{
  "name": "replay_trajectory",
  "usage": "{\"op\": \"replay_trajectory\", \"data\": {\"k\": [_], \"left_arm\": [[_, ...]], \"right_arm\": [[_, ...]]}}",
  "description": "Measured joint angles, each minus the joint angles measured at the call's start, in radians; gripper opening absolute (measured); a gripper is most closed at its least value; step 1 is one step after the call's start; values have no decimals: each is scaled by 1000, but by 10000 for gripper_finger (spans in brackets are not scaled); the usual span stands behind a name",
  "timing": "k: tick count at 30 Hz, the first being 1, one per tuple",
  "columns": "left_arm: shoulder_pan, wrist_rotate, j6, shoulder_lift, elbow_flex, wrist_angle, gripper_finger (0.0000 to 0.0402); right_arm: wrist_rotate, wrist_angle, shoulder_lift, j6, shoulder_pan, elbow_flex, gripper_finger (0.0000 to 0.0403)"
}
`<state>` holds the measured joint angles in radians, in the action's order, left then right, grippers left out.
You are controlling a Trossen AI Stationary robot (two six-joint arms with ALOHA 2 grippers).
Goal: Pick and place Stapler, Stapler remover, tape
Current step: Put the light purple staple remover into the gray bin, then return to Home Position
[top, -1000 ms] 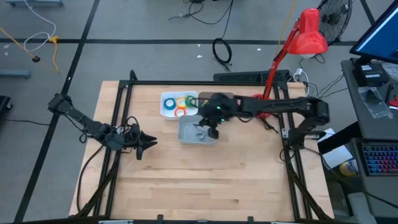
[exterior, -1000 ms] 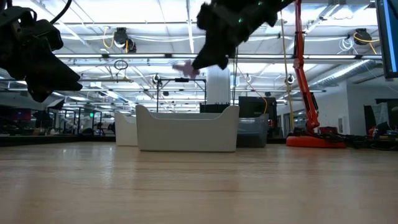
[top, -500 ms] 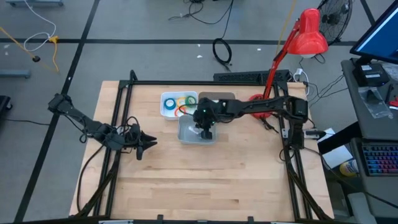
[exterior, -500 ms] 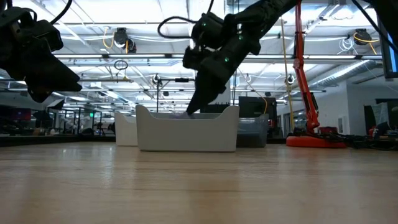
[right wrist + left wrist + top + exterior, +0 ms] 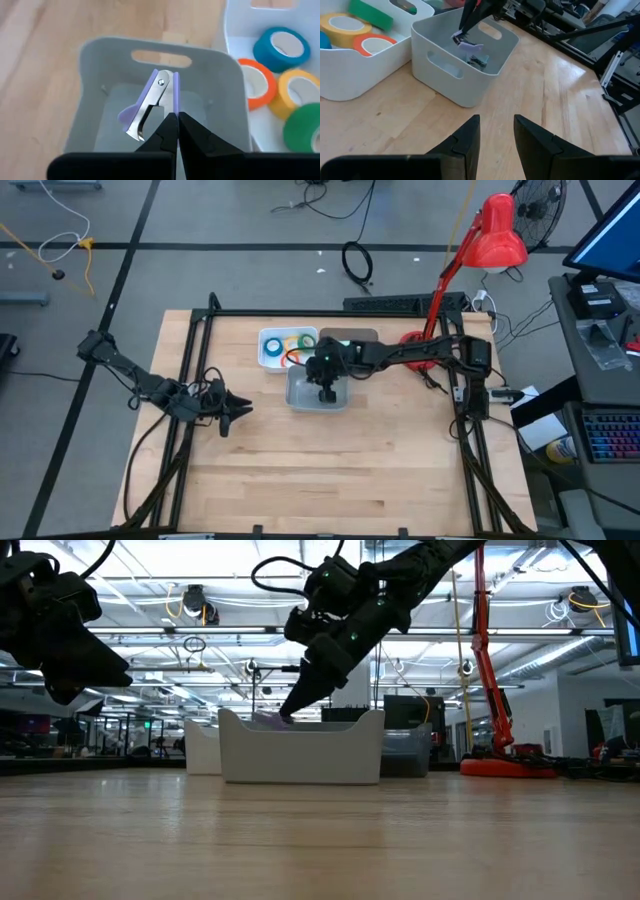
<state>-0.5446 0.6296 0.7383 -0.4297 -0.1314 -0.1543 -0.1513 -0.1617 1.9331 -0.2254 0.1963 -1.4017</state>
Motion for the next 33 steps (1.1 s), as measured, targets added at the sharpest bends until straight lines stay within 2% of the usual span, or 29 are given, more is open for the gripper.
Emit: {"op": "replay_trajectory", "data": {"k": [4,20,33], "left_arm": [[1,0,1,0,0,1,120],[1,0,-4,0,0,3,120],[1,-1,-13,0,0,3,120]], "right_arm": [[-34,13,30,-4,-1,-2,0],[-7,-14,49,-73,-10,0,2],[-5,-15,50,-99,-15,0,59]]}}
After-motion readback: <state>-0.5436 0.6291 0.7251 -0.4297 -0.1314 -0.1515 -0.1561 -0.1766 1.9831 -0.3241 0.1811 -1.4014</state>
